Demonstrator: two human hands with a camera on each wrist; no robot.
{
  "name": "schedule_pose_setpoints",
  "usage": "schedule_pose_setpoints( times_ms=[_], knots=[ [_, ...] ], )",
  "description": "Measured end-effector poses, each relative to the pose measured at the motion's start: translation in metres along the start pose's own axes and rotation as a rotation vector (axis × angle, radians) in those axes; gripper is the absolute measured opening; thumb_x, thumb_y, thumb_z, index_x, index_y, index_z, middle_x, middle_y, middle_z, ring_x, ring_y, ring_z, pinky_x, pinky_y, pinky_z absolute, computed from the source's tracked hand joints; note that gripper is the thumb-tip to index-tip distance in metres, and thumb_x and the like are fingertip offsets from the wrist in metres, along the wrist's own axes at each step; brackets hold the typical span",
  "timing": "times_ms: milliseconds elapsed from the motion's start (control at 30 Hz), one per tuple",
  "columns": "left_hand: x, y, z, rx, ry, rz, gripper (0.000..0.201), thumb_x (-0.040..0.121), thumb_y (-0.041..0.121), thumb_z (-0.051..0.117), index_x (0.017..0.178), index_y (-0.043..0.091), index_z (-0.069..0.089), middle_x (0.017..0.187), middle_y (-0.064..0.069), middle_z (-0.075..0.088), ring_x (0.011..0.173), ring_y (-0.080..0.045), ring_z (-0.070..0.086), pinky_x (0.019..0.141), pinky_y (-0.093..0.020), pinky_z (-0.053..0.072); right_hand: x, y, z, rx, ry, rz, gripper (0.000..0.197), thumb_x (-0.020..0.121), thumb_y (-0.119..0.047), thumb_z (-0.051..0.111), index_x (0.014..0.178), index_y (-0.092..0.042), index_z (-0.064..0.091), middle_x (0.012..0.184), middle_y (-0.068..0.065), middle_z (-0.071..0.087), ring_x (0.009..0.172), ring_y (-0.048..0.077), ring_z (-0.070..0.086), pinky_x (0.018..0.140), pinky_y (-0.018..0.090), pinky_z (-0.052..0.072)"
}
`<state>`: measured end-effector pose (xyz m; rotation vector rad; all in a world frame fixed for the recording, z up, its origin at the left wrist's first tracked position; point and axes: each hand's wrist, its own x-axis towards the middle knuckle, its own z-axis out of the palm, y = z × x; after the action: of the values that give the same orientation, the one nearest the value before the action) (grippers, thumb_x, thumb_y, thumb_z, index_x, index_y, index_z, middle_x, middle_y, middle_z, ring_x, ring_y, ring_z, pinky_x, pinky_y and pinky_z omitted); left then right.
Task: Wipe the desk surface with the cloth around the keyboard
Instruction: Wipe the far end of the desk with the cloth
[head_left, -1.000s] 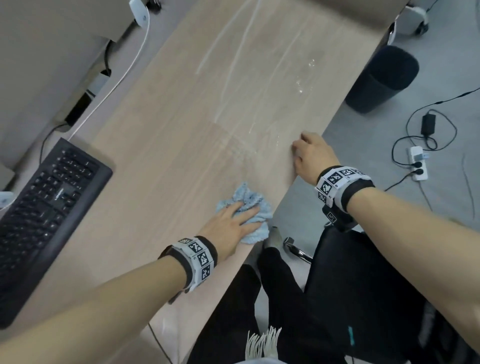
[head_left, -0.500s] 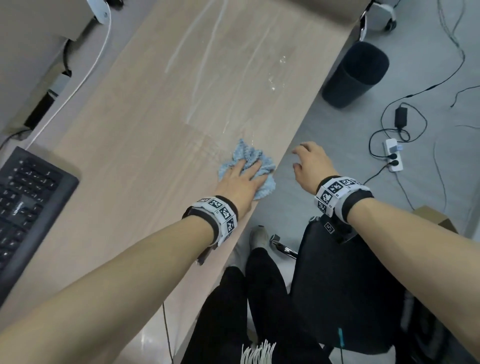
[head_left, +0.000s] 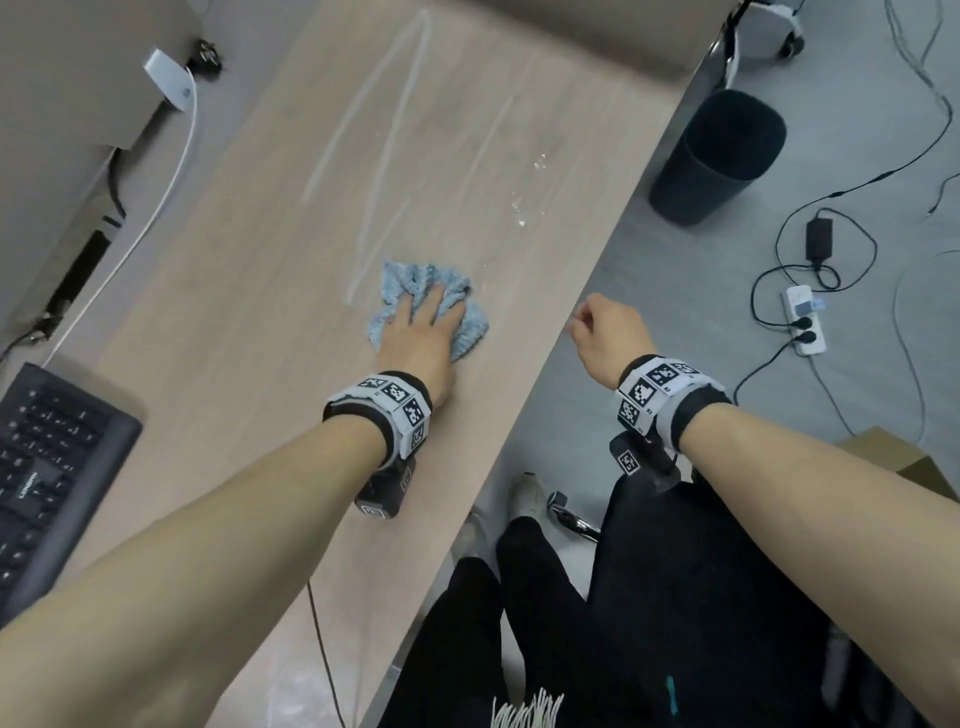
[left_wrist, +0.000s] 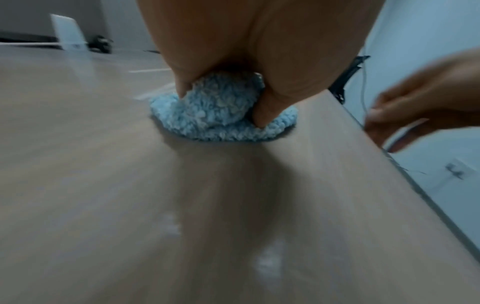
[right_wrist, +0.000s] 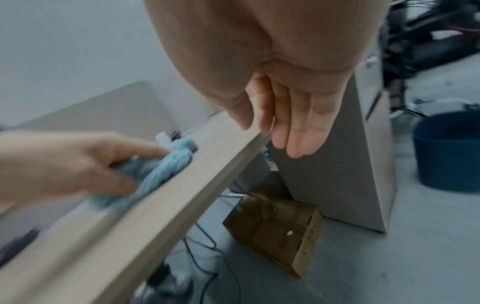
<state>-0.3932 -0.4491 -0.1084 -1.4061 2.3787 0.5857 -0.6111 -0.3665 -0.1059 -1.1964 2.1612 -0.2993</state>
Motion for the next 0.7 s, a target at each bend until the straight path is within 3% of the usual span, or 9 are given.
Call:
schedule_pose_setpoints(
  times_ms=[133, 233, 300, 433, 500, 600, 700],
  knots=[
    [-0.004, 0.037, 0.011, 0.045, -0.066, 0.202, 0.081, 0.082, -0.004, 0.045, 0.152, 0.029, 0.022, 0.164, 0.003, 0.003, 0.149, -0.036, -0.001, 0.119, -0.052, 0.014, 0.029, 0.008, -0.014, 0.115, -0.025, 0.169, 0.023, 0.092, -0.011, 0.044, 0.087, -0.011, 0.066, 0.093, 0.014, 0.072, 0.095, 0.033, 0.064, 0.084, 0.036, 0.052],
    [0.002, 0.028, 0.006, 0.073, -0.091, 0.274, 0.081, 0.083, -0.006, 0.043, 0.151, 0.031, 0.023, 0.164, 0.005, 0.002, 0.15, -0.032, 0.002, 0.12, -0.049, 0.015, 0.037, 0.008, -0.016, 0.073, -0.064, 0.162, 0.026, 0.09, -0.009, 0.043, 0.085, -0.009, 0.068, 0.09, 0.015, 0.072, 0.091, 0.035, 0.065, 0.082, 0.04, 0.054],
    [0.013, 0.003, -0.006, 0.049, -0.048, 0.176, 0.076, 0.086, -0.001, 0.045, 0.151, 0.032, 0.024, 0.164, 0.004, 0.003, 0.15, -0.032, 0.006, 0.118, -0.048, 0.015, 0.037, 0.005, -0.014, 0.02, -0.104, 0.119, 0.025, 0.089, -0.007, 0.042, 0.086, -0.005, 0.067, 0.09, 0.017, 0.07, 0.09, 0.037, 0.063, 0.077, 0.039, 0.053],
    [0.035, -0.043, -0.034, -0.062, -0.012, -0.172, 0.069, 0.09, 0.009, 0.049, 0.152, 0.029, 0.024, 0.164, -0.001, 0.006, 0.148, -0.039, 0.008, 0.119, -0.051, 0.014, 0.04, 0.003, -0.009, -0.064, -0.119, 0.096, 0.024, 0.091, -0.009, 0.041, 0.09, -0.002, 0.064, 0.095, 0.021, 0.066, 0.088, 0.039, 0.059, 0.067, 0.033, 0.043],
    [0.049, -0.039, -0.037, -0.07, 0.008, -0.21, 0.067, 0.09, 0.011, 0.049, 0.151, 0.028, 0.026, 0.164, -0.003, 0.009, 0.147, -0.042, 0.009, 0.12, -0.051, 0.014, 0.043, 0.003, -0.007, -0.08, -0.121, 0.088, 0.024, 0.09, -0.007, 0.041, 0.091, -0.001, 0.064, 0.097, 0.022, 0.066, 0.09, 0.04, 0.058, 0.068, 0.033, 0.042],
    [0.061, 0.007, -0.032, -0.024, 0.045, -0.098, 0.068, 0.088, 0.008, 0.048, 0.15, 0.026, 0.028, 0.164, -0.004, 0.01, 0.147, -0.041, 0.008, 0.121, -0.047, 0.012, 0.046, 0.003, -0.005, -0.089, -0.132, 0.084, 0.024, 0.09, -0.007, 0.04, 0.09, 0.0, 0.063, 0.097, 0.023, 0.067, 0.086, 0.039, 0.057, 0.067, 0.032, 0.039],
    [0.042, 0.062, -0.022, 0.061, -0.03, 0.192, 0.075, 0.086, 0.0, 0.048, 0.152, 0.024, 0.024, 0.164, -0.001, 0.004, 0.149, -0.036, 0.002, 0.12, -0.048, 0.007, 0.046, 0.007, -0.006, -0.089, -0.133, 0.068, 0.023, 0.09, -0.009, 0.042, 0.089, -0.002, 0.065, 0.098, 0.024, 0.068, 0.09, 0.042, 0.059, 0.069, 0.034, 0.042]
  ],
)
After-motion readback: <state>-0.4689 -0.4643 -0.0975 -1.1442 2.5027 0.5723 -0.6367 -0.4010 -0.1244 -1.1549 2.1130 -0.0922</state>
